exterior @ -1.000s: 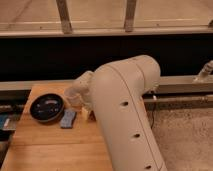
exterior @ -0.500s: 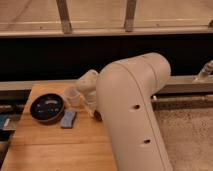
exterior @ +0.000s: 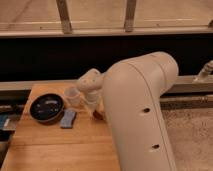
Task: Place the pepper on the white sponge
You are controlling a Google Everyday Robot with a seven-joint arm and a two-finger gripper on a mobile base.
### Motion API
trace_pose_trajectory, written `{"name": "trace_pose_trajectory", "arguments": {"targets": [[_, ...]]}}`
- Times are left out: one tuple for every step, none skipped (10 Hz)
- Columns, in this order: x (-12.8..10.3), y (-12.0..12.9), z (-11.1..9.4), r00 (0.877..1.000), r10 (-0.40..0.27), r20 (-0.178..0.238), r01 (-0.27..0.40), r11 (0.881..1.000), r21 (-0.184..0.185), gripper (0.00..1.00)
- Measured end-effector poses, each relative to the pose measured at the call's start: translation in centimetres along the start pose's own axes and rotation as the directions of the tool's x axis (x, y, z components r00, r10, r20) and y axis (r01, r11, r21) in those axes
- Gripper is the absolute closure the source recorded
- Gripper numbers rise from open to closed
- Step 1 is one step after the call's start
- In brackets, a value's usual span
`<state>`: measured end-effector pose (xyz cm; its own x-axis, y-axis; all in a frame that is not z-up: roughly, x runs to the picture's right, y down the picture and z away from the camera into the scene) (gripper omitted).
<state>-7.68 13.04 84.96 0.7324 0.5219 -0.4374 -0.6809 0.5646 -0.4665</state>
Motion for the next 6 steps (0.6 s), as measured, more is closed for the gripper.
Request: {"name": "trace_pose_trajectory", "arguments": {"targets": [[-0.9, 1.1, -1.1, 0.999, -0.031, 0.021, 0.031, 1.0, -0.002, 1.0], [-1.6, 2.2, -1.5, 0.998, -0.059, 0.03, 0.06, 0.998, -0.007, 1.0], [-2.1, 3.2, -1.9, 0.996, -0.082, 0.039, 0.083, 0.996, -0.015, 1.0], [-2.7, 4.4, -2.0, 0.993, -0.113, 0.042, 0.114, 0.993, -0.024, 1.0], [-3.3, 5.7, -1.9, 0.988, -0.145, 0.045, 0.146, 0.989, -0.034, 1.0], [-3.8, 6.8, -1.8, 0.984, -0.17, 0.044, 0.172, 0.984, -0.041, 1.0]]}}
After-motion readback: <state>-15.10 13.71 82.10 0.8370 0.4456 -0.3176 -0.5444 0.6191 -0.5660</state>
